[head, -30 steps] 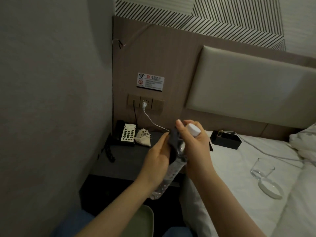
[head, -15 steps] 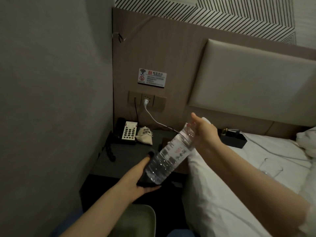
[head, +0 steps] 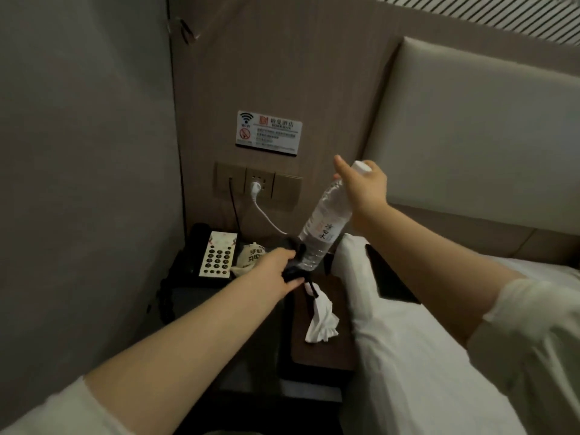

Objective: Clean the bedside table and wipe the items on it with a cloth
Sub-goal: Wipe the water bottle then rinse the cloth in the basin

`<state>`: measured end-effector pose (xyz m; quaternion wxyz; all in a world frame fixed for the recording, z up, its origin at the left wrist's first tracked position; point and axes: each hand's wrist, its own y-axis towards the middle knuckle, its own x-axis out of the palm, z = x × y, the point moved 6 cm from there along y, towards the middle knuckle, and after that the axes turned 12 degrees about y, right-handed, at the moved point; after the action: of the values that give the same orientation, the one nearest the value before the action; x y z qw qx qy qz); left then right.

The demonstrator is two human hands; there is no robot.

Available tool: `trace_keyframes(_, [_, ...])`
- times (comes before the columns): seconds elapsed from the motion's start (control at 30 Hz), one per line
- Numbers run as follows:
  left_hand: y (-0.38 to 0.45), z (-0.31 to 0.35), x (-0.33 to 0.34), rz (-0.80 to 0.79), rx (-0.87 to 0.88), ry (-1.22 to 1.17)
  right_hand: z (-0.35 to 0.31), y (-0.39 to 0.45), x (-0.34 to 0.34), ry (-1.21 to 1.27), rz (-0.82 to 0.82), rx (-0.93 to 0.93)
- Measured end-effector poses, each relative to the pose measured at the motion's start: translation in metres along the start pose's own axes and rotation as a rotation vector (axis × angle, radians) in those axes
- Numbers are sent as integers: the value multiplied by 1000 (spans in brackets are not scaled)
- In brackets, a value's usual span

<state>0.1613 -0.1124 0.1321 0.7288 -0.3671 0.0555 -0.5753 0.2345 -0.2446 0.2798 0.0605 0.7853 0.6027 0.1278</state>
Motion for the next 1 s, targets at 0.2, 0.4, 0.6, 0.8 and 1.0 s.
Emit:
trace_keyframes(0.2, [98, 19, 21, 35, 103, 132, 62, 68, 9, -29, 112, -60])
trace_keyframes(0.4, [161, 12, -4, 102, 304, 80, 143, 99, 6, -186, 142, -109])
trace_keyframes(0.6, [189, 17, -13, 81, 319, 119, 196, 113, 5, -265, 105, -42])
trace_keyframes(0.8, [198, -4, -18, 106, 277, 118, 226, 111, 1, -352, 46, 15])
trace_keyframes(1.0, [197, -5, -25, 117, 277, 145, 236, 116, 3, -364, -42, 198])
